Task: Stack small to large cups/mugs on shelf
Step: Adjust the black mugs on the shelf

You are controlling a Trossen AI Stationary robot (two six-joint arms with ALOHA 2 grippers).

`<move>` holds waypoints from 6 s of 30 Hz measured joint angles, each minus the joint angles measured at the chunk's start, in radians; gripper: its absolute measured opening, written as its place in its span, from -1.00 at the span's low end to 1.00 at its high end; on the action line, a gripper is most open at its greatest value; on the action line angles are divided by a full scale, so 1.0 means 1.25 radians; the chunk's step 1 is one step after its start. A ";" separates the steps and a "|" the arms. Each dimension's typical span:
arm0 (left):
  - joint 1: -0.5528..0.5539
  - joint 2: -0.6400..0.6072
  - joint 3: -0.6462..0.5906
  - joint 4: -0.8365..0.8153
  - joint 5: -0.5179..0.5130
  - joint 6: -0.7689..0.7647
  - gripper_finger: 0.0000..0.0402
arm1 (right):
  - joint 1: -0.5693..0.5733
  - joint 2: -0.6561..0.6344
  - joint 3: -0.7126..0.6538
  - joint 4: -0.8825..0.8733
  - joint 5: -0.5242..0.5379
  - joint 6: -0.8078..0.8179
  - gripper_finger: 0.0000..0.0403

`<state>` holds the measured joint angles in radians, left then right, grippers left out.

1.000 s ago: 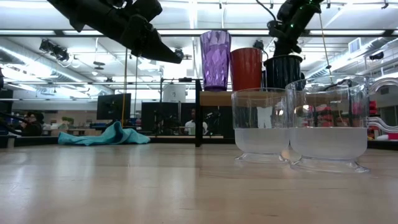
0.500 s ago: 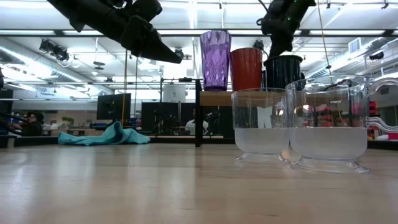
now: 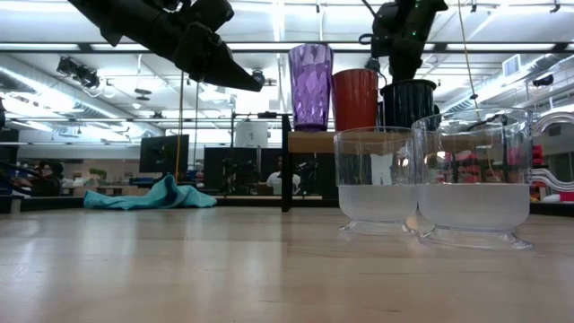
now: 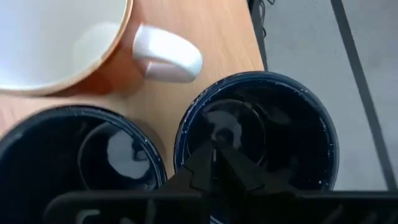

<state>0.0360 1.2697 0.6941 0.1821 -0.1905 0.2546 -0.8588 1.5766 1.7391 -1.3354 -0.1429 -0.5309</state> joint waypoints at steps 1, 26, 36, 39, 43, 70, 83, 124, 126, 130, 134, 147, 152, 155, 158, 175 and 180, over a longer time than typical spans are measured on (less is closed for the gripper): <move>0.000 0.000 0.000 0.000 0.000 0.000 -0.88 | 0.002 0.000 -0.005 0.001 0.008 -0.008 -0.85; 0.000 0.000 0.000 0.000 0.000 -0.001 -0.87 | -0.015 0.000 -0.050 0.085 0.032 -0.054 -0.71; -0.001 0.000 0.000 0.000 0.000 -0.001 -0.91 | -0.020 0.011 -0.050 0.094 0.032 -0.045 -0.56; -0.001 0.000 0.000 0.000 0.000 -0.003 -0.88 | -0.020 0.013 -0.050 0.099 0.037 -0.044 -0.55; -0.001 0.000 0.000 -0.001 0.000 -0.005 -0.86 | -0.020 0.014 -0.050 0.104 0.042 -0.039 -0.54; -0.001 0.000 0.000 -0.001 0.000 -0.006 -0.92 | -0.020 0.014 -0.050 0.121 0.111 -0.033 -0.45; -0.001 0.000 0.000 -0.001 0.000 -0.006 -0.89 | -0.020 0.014 -0.050 0.135 0.153 -0.033 -0.45; 0.000 0.000 0.000 -0.004 0.000 0.000 -0.91 | -0.015 0.007 -0.109 0.126 0.105 -0.075 -0.45; 0.000 0.000 0.000 -0.004 0.000 0.000 -0.92 | -0.020 0.007 -0.120 0.140 0.106 -0.075 -0.45; 0.000 0.000 0.000 -0.004 0.000 0.000 -0.90 | -0.026 0.007 -0.132 0.162 0.108 -0.073 -0.45; 0.000 0.000 0.000 -0.004 0.000 0.000 -0.88 | -0.030 0.007 -0.139 0.177 0.108 -0.072 -0.45; 0.000 0.000 0.000 -0.004 0.000 0.000 -0.92 | -0.039 0.007 -0.139 0.199 0.108 -0.057 -0.45; 0.000 0.000 0.000 -0.004 0.000 0.000 -0.88 | -0.039 0.007 -0.139 0.211 0.120 -0.057 -0.45; 0.000 0.000 0.000 -0.004 0.000 0.000 -0.89 | -0.039 0.007 -0.139 0.217 0.123 -0.057 -0.45; 0.000 0.000 0.000 -0.004 0.000 0.000 -0.91 | -0.039 0.007 -0.139 0.218 0.130 -0.057 -0.45; 0.000 0.000 0.000 -0.004 0.000 -0.001 -0.90 | -0.039 0.007 -0.139 0.236 0.156 -0.058 -0.45; 0.000 0.000 0.000 -0.004 0.000 -0.001 -0.93 | -0.039 0.007 -0.139 0.236 0.156 -0.057 -0.45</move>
<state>0.0357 1.2697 0.6945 0.1772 -0.1903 0.2539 -0.9081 1.5856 1.5654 -1.0405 0.0521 -0.6025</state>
